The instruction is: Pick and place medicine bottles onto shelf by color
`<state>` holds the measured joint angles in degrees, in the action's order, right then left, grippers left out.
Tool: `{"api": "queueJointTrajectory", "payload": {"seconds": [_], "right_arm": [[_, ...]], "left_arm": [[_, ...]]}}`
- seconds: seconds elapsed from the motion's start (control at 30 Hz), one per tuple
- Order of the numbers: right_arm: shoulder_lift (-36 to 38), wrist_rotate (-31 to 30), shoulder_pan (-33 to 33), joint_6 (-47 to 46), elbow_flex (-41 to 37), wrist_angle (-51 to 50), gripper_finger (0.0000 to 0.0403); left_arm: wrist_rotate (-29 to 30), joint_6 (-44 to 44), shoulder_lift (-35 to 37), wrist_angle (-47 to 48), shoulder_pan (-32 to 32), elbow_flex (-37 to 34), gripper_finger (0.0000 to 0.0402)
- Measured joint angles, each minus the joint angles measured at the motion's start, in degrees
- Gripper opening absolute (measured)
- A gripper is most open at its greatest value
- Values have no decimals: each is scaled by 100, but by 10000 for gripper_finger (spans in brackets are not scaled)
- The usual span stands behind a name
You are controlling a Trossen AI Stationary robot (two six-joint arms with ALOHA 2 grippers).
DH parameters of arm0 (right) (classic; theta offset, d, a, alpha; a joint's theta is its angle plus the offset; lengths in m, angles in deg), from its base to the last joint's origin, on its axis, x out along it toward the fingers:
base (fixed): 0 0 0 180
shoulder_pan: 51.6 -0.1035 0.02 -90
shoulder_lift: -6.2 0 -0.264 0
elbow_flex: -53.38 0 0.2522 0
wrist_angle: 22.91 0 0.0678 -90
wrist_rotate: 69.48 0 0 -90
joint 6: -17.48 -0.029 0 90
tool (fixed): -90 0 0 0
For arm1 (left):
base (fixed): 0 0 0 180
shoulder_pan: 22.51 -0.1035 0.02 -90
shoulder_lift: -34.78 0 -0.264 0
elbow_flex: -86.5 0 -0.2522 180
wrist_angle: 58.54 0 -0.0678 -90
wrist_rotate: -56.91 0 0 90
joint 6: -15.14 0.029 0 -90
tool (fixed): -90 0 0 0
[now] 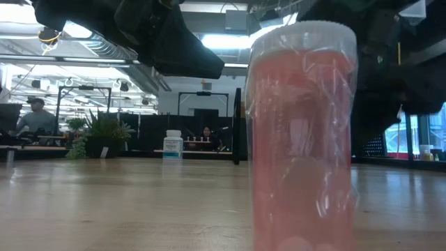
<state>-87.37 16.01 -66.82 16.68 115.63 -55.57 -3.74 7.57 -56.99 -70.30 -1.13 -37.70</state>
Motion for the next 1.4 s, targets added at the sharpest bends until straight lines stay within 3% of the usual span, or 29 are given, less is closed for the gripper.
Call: {"api": "queueJointTrajectory", "payload": {"seconds": [0.57,0.97,1.2,1.4], "right_arm": [[-510,-179,0,-4,17,370,245],[-526,-193,-4,-49,11,466,162],[-524,-159,7,-541,10,450,126],[-526,68,9,-1267,547,-659,126]], "left_arm": [[-7,2,0,2,0,0,206],[-7,2,0,9,0,0,206],[-7,2,0,13,0,0,206],[-7,2,-2,13,0,0,206]]}}
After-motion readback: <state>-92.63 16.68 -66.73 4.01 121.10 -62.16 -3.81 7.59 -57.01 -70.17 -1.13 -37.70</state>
